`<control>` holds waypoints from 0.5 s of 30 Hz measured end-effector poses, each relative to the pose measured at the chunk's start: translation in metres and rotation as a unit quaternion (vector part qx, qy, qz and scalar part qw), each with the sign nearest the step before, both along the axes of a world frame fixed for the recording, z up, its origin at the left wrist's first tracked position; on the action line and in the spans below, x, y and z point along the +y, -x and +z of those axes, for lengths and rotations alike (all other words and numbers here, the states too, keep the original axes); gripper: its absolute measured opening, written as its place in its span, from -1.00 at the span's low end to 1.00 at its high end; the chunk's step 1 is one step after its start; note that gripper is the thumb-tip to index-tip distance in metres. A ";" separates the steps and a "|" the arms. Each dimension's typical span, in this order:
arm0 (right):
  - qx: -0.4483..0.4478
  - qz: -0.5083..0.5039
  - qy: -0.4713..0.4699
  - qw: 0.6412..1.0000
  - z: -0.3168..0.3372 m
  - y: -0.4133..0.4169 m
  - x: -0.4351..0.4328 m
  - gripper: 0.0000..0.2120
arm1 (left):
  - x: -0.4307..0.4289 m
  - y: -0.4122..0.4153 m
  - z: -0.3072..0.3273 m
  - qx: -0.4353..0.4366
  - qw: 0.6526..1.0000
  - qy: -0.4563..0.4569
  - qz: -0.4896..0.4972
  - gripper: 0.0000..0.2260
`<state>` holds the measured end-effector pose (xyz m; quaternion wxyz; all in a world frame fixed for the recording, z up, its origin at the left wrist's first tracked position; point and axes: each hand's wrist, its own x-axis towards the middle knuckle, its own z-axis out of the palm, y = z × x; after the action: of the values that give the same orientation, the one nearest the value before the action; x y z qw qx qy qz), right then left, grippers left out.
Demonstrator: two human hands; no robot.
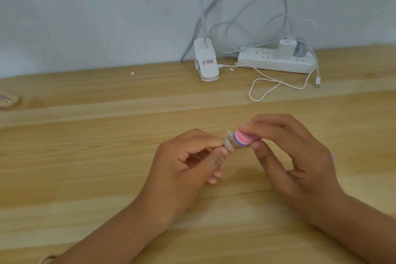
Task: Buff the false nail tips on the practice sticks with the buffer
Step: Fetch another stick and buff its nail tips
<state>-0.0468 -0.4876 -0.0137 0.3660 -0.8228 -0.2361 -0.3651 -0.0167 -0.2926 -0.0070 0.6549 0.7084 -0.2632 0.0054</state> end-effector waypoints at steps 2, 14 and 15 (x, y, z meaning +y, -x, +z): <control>0.002 0.011 0.009 1.000 -0.001 -0.001 0.001 -0.77 | 0.000 0.001 -0.001 -0.027 0.999 -0.023 0.026 -0.88; -0.014 0.042 0.074 0.996 -0.004 -0.006 -0.003 -0.77 | -0.001 0.002 0.003 -0.065 0.991 -0.107 0.039 -0.89; -0.011 0.042 0.071 0.997 -0.004 -0.006 -0.002 -0.77 | -0.001 0.002 0.003 -0.064 0.991 -0.111 0.041 -0.89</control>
<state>-0.0410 -0.4898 -0.0176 0.3185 -0.8323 -0.2995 -0.3407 -0.0186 -0.2933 -0.0042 0.5533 0.7849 -0.2746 0.0485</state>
